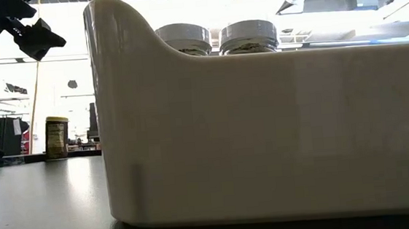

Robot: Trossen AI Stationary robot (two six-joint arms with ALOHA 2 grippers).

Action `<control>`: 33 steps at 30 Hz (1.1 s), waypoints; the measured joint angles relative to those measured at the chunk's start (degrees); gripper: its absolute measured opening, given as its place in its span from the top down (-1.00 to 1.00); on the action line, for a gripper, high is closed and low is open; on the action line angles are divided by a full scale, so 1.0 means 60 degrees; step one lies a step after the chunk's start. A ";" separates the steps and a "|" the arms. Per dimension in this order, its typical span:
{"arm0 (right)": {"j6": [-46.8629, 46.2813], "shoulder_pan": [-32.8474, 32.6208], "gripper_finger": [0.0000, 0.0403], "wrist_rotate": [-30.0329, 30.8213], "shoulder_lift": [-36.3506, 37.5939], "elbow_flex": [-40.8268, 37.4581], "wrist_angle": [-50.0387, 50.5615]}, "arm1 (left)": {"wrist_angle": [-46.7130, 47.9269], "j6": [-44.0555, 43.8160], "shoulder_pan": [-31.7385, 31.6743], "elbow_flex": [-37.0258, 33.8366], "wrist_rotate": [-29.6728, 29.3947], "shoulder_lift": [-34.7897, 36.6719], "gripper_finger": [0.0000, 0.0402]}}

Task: Sort spices by type
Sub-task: Put the right white seasoning bottle into the gray bin

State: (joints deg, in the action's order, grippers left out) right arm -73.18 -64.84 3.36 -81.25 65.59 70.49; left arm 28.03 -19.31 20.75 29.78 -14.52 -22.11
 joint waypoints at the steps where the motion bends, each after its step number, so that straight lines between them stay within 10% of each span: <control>1: 0.0022 0.0000 -0.87 0.0001 -0.0001 -0.0138 -0.0021 | 0.0000 0.0004 0.0000 0.0000 0.0000 0.0000 -0.38; 21: 0.1032 0.0260 -0.82 -0.0042 -0.0025 -0.1865 -0.2431 | -0.0007 0.0004 -0.0002 0.0004 0.0000 0.0000 -0.38; 33: 0.1086 0.1275 -0.08 -0.1378 -0.0022 -0.2158 -0.2713 | 0.0004 0.0004 0.0000 0.0007 0.0000 0.0003 -0.38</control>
State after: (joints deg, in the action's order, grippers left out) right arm -66.66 -57.19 -4.91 -81.38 52.64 54.21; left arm 28.05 -19.29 20.75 29.82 -14.52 -22.09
